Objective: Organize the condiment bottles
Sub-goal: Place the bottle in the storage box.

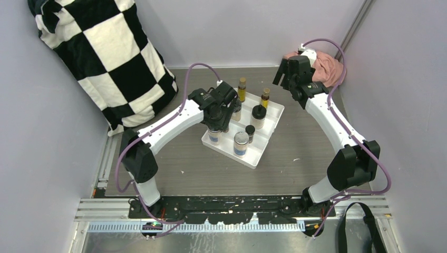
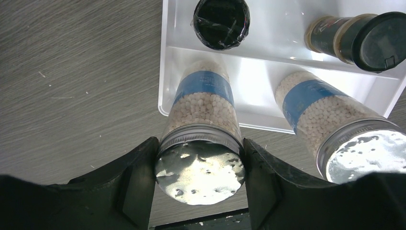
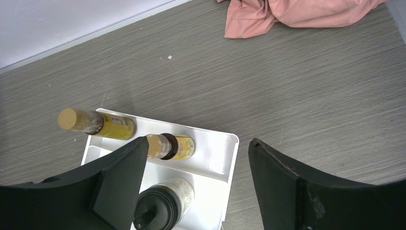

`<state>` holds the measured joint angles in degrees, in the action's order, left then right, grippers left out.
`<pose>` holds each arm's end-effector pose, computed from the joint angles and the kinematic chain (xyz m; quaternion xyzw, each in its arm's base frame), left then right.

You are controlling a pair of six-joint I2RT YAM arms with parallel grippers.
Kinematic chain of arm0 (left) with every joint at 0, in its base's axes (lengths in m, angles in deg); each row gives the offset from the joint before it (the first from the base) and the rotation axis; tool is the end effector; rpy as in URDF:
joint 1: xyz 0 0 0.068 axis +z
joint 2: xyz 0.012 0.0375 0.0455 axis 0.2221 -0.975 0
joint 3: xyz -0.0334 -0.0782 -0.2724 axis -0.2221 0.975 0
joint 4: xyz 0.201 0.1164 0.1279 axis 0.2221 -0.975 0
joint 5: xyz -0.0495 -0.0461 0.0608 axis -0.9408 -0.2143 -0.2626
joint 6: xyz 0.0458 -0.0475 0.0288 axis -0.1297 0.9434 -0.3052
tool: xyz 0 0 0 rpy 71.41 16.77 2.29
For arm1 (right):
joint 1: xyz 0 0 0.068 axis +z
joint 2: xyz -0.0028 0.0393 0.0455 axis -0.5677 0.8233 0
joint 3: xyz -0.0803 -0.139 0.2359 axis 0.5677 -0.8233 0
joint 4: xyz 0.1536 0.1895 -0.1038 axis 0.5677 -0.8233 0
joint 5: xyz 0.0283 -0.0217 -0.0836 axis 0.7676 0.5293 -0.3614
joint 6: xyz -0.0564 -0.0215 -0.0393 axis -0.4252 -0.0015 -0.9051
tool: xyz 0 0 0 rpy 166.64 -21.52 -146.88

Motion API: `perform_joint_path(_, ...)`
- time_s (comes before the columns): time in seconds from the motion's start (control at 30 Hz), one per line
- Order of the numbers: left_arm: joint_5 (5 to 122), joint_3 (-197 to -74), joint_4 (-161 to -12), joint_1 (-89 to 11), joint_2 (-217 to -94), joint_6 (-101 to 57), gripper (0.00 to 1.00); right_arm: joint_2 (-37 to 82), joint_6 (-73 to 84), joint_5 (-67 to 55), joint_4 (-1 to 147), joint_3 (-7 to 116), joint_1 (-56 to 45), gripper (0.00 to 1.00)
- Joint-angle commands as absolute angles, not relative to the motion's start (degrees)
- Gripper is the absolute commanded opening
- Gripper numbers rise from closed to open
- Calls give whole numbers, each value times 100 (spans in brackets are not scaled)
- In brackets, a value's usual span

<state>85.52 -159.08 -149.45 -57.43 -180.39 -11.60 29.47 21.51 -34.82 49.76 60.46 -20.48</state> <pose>0.2803 -0.2563 0.3041 0.1644 0.9564 -0.0163 0.2409 0.3695 0.0709 0.3560 0.1555 0.8441 0.0056 0.5132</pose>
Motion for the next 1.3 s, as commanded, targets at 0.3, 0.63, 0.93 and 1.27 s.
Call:
perform_joint_path(0.3,8427,-15771,-14550,-5713,-17989,-1194,0,2845,2235,-3587,5226,6003,-2078,82)
perform_joint_path(0.63,8362,-15734,-14497,-5713,-18104,-1201,0,2859,2241,-3543,5252,6001,-2120,82)
perform_joint_path(0.93,8395,-15706,-14469,-5713,-18148,-1227,0,2859,2236,-3521,5258,5985,-2121,82)
perform_joint_path(1.27,8439,-15663,-14440,-5713,-18190,-1229,0,2894,2240,-3517,5266,5985,-2122,82)
